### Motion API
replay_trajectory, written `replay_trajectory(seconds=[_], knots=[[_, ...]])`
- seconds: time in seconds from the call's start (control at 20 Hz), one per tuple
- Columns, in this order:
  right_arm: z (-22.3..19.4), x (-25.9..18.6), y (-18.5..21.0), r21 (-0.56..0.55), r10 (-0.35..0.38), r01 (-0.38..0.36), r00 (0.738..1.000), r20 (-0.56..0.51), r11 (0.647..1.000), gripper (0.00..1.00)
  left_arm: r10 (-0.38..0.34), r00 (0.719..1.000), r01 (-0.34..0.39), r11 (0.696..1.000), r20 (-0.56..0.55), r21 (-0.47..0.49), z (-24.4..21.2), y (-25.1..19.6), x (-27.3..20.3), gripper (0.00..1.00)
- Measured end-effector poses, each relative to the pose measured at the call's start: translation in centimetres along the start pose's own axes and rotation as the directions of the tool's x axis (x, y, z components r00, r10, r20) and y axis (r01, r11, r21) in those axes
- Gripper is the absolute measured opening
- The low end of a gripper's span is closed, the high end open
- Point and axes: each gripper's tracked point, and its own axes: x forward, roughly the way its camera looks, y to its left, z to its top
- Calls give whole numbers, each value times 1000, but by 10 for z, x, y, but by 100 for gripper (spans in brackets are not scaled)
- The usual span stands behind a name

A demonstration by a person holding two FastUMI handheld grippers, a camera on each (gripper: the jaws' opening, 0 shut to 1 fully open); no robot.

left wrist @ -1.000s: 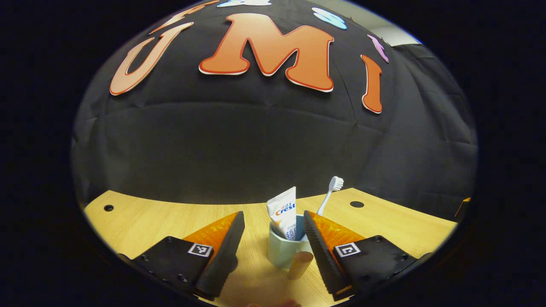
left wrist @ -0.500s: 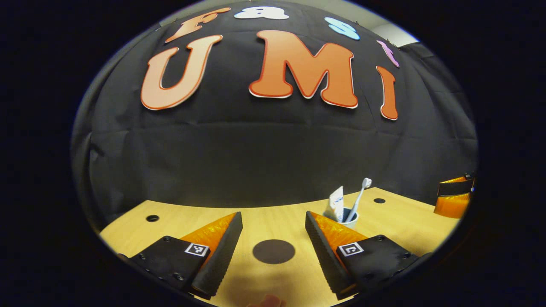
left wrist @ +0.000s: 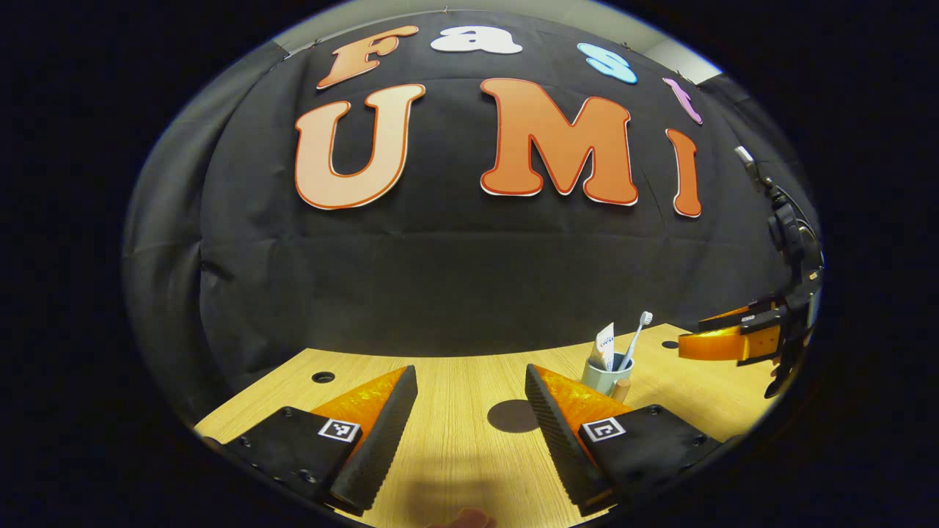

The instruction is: Put the toothbrush and toothpaste on the desktop into the cup, then pick up the cup and place it on the coaster on the desktop.

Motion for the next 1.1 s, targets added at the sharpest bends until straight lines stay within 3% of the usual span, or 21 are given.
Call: replay_trajectory(seconds=[0.3,0.55,1.0,1.1], knots=[[8,23,4,27,-40,43,994,-100,999,86,21,1000,-22,1000,-13,-9,-12,20,-29,94],[4,42,24,109,0,22,979,-203,994,86,32,999,-31,999,-34,11,-21,32,-50,94],[-37,83,34,48,-77,113,879,-470,992,86,68,998,-68,997,8,48,-13,45,-72,94],[-51,93,33,39,-123,166,852,-508,985,84,64,998,-64,996,13,57,-13,46,-73,94]])
